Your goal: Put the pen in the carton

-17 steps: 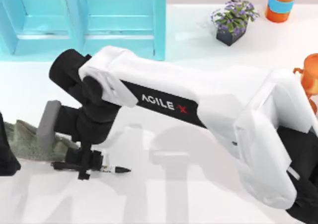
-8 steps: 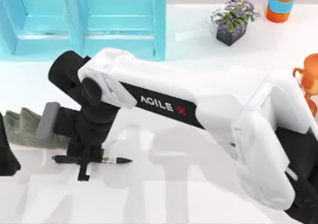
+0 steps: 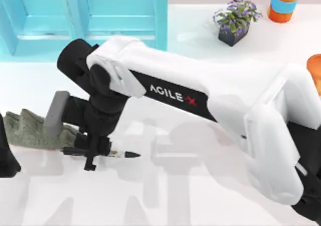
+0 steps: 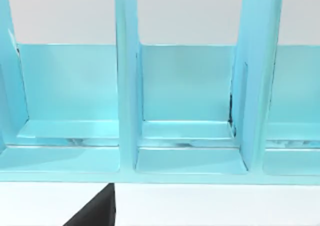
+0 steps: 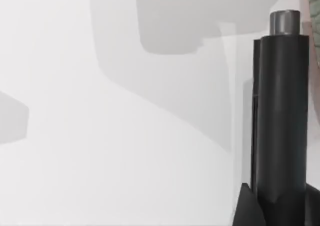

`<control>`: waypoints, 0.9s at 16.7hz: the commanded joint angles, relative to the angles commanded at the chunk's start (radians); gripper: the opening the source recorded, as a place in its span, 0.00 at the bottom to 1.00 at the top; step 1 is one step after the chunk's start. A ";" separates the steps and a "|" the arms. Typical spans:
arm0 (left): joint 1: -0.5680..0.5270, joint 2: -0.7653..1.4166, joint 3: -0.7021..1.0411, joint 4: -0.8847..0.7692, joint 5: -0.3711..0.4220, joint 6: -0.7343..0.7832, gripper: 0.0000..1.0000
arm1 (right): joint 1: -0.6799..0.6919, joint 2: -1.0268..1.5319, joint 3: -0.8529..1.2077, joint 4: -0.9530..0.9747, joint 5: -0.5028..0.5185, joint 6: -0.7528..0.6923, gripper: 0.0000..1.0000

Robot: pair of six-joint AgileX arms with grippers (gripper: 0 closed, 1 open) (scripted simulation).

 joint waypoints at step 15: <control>0.000 0.000 0.000 0.000 0.000 0.000 1.00 | -0.081 -0.089 0.474 -0.341 0.046 0.087 0.00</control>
